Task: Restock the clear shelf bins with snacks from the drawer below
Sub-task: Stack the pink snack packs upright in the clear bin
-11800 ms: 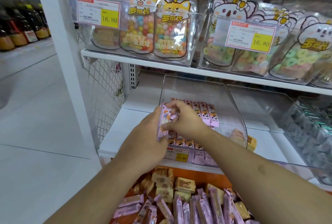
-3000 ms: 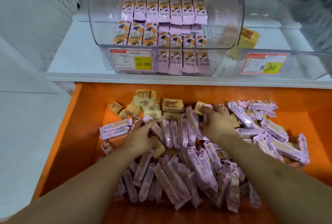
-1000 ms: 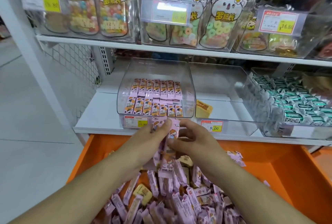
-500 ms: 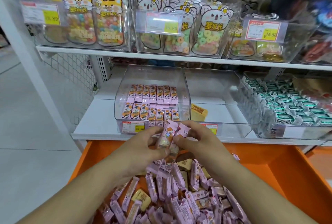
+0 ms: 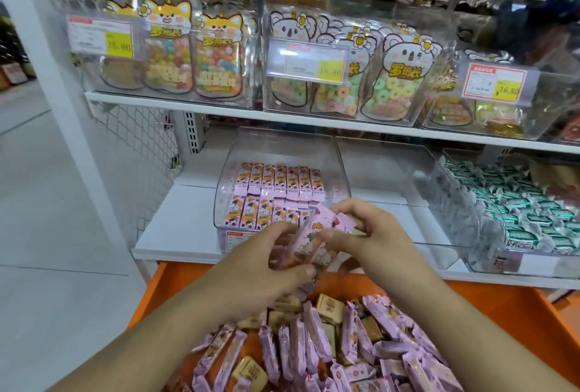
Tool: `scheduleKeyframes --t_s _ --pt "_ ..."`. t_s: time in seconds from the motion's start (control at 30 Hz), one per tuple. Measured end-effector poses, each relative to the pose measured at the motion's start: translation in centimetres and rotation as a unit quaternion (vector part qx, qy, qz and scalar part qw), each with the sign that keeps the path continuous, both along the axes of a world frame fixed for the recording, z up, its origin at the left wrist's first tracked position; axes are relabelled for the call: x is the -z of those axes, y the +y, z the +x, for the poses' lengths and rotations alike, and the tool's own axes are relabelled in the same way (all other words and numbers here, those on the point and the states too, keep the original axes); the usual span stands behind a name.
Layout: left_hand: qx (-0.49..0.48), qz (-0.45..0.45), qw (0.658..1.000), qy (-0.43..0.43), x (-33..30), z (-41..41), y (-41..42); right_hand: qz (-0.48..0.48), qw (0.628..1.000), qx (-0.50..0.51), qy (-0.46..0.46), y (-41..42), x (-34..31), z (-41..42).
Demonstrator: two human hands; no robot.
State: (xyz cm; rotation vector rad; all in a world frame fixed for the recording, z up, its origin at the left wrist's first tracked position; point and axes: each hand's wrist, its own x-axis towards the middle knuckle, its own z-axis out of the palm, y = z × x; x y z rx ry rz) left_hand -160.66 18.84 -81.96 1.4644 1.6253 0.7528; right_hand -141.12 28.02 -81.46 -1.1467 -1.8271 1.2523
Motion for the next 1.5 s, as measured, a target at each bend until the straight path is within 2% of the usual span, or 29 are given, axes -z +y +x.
scheduleKeyframes --t_s 0.13,0.23,0.3,0.37,0.53,0.7,0.9,1.0,1.1,1.33,1.5 --pt "-0.02 0.058 0.983 0.171 -0.2 -3.0 1.0 0.057 0.998 0.04 -0.009 4.3 -2.6 -2.5" --pt "0.016 0.021 0.96 0.28 1.8 -5.2 1.6 0.097 0.991 0.044 -0.076 7.9 -3.2 -5.5" --pt "0.046 -0.007 0.943 0.328 3.2 -5.9 1.9 0.091 0.987 0.029 -0.128 10.0 -2.6 -7.4" --pt "0.061 -0.018 0.931 0.36 4.0 -5.9 2.1 0.045 0.984 0.002 -0.171 11.4 -1.9 -9.0" --pt "0.06 -0.02 0.93 0.361 3.9 -5.7 2.4 -0.057 0.971 -0.049 -0.229 12.3 -0.1 -10.6" --pt "0.057 -0.026 0.929 0.364 3.5 -5.3 2.3 -0.05 0.963 -0.045 -0.262 13.3 0.3 -10.4" --pt "0.058 -0.038 0.928 0.367 3.1 -5.2 2.2 0.004 0.95 -0.044 -0.308 13.7 -0.8 -10.7" --pt "0.056 -0.037 0.928 0.367 3.0 -5.0 2.1 -0.011 0.946 -0.059 -0.318 13.2 0.1 -11.0" --pt "0.053 -0.036 0.928 0.366 3.0 -4.9 2.1 -0.04 0.954 -0.063 -0.289 12.5 1.5 -10.9" --pt "0.046 -0.03 0.929 0.366 3.1 -4.7 2.2 0.12 0.932 -0.05 -0.338 11.9 3.3 -10.5" --pt "0.044 -0.022 0.929 0.367 3.1 -4.7 2.2 0.117 0.928 -0.053 -0.35 11.5 3.9 -10.3"
